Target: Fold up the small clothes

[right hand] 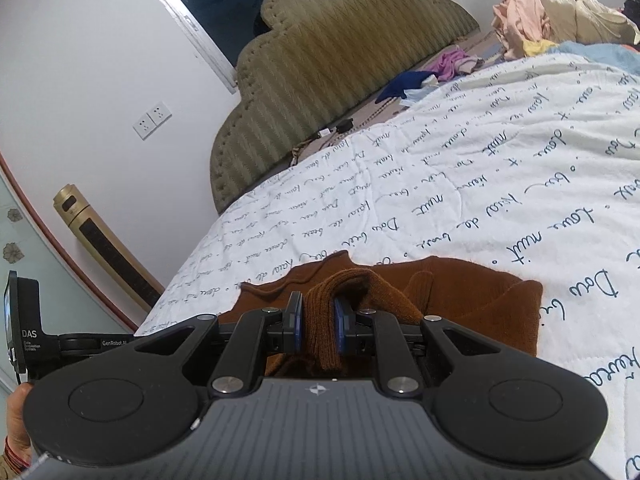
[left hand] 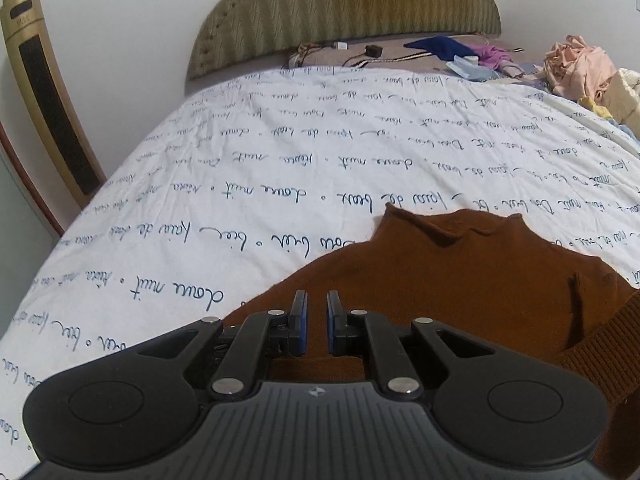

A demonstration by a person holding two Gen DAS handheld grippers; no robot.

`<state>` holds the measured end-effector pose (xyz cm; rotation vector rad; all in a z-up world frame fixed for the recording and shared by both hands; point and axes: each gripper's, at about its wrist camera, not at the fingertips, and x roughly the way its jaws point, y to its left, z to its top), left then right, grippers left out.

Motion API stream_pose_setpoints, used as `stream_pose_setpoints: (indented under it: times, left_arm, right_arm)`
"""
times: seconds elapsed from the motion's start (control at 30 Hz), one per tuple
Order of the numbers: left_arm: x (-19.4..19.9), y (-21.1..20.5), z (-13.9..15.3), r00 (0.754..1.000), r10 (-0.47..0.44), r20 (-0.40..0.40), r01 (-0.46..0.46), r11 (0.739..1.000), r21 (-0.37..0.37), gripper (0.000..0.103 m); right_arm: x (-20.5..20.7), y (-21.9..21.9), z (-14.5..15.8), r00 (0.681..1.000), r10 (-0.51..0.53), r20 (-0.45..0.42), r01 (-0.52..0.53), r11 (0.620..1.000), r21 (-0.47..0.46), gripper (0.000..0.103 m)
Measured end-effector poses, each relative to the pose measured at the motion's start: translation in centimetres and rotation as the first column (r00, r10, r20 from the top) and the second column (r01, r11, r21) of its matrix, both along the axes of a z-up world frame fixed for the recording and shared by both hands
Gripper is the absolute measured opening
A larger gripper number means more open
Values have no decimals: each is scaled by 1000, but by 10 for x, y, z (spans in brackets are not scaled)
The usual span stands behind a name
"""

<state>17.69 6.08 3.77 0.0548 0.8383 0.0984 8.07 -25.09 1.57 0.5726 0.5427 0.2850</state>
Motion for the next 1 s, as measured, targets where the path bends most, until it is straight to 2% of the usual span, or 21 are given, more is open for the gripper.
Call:
stream_pose_setpoints:
  times: [0.17, 0.27, 0.33, 0.37, 0.4, 0.47, 0.67, 0.77, 0.8, 0.9, 1.0]
  left_arm:
    - [1, 11, -4, 1000, 8, -10, -9, 1000, -23, 9]
    - [-13, 21, -1, 998, -66, -12, 65, 995, -71, 9]
    - [-26, 27, -2, 994, -106, -21, 104, 991, -84, 17]
    - [-33, 31, -4, 993, -117, -31, 114, 989, -98, 30]
    - [-42, 36, -8, 991, -124, -43, 118, 985, -123, 51]
    - [-57, 46, -14, 991, -129, -41, 120, 977, -178, 75]
    - [-78, 58, -31, 987, -141, -72, 117, 956, -270, 74]
    - [-75, 52, -37, 988, -130, -78, 109, 966, -236, 47]
    - [-73, 51, -38, 989, -124, -79, 102, 967, -231, 42]
    - [-73, 49, -36, 992, -115, -56, 100, 968, -229, 42]
    - [-86, 42, -25, 994, -101, 45, 106, 987, -123, 43]
  right_arm:
    - [7, -2, -8, 1000, -2, -28, 3, 1000, 10, 20]
    - [9, -3, -12, 999, 4, -44, -3, 1000, 16, 20]
    - [10, -4, -15, 999, 5, -51, -4, 1000, 18, 20]
    - [10, -5, -16, 998, 5, -55, -4, 1000, 20, 20]
    - [10, -6, -18, 998, 5, -59, -3, 1000, 23, 20]
    - [12, -7, -20, 998, 8, -67, -6, 1000, 30, 20]
    - [14, -5, -24, 997, 8, -82, -6, 1000, 24, 20]
    - [13, -5, -23, 997, 6, -80, -4, 1000, 20, 20]
    - [13, -4, -24, 997, 5, -81, -4, 1000, 18, 20]
    - [12, -5, -24, 997, 5, -82, -4, 1000, 15, 20]
    - [11, -5, -24, 996, 8, -84, -7, 1000, 12, 20]
